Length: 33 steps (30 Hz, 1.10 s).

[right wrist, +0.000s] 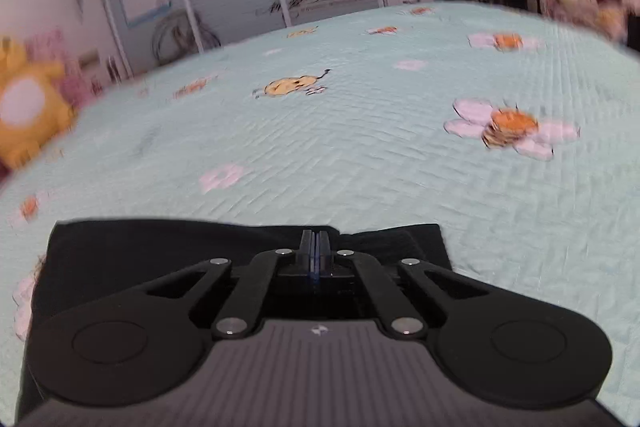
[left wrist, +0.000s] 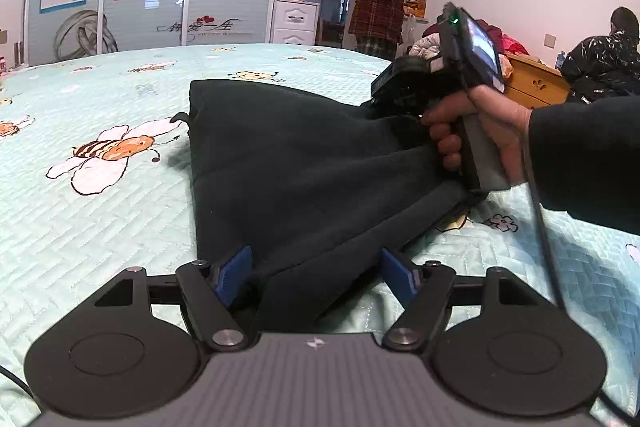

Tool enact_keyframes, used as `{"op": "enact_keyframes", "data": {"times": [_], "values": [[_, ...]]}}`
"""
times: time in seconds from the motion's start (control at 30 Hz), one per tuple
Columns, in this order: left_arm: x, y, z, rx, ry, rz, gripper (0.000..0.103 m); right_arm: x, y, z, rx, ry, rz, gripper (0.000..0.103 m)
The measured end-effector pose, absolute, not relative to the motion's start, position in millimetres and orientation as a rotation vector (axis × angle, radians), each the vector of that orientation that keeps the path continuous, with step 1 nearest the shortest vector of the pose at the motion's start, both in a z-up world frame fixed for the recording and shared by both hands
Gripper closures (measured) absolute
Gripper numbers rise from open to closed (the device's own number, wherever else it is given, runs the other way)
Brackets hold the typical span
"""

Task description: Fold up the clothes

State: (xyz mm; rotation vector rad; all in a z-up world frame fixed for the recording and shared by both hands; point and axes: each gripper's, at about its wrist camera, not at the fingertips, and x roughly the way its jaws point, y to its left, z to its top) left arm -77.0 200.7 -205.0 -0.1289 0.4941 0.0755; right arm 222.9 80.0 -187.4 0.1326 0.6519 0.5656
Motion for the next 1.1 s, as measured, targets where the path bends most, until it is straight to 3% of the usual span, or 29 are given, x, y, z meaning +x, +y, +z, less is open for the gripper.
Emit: {"op": "enact_keyframes", "data": {"times": [0.23,0.37,0.47,0.67,0.8,0.87,0.9,0.97,1.1], "values": [[-75,205,-205,-0.136,0.498,0.075,0.027,205,78,-177,0.15,0.589,0.522,0.103],[-74,204,-205,-0.133,0.5,0.076,0.027,188,86,-162,0.084,0.542,0.557,0.093],[-74,204,-205,-0.131,0.497,0.07,0.027,205,76,-174,0.102,0.59,0.533,0.103],[-74,204,-206,-0.131,0.502,0.069,0.025,192,68,-174,0.09,0.574,0.524,0.103],[-74,204,-206,-0.131,0.504,0.069,0.024,161,61,-168,0.071,0.542,0.518,0.09],[-74,203,-206,-0.128,0.505,0.07,0.024,159,52,-178,0.056,0.562,0.514,0.094],[-74,203,-206,-0.126,0.505,0.07,0.024,160,48,-183,0.047,0.569,0.506,0.103],[-74,202,-206,-0.122,0.506,0.071,0.024,160,41,-178,0.065,0.579,0.477,0.103],[-73,200,-207,-0.109,0.513,0.068,0.021,144,34,-168,0.051,0.578,0.459,0.089]]}}
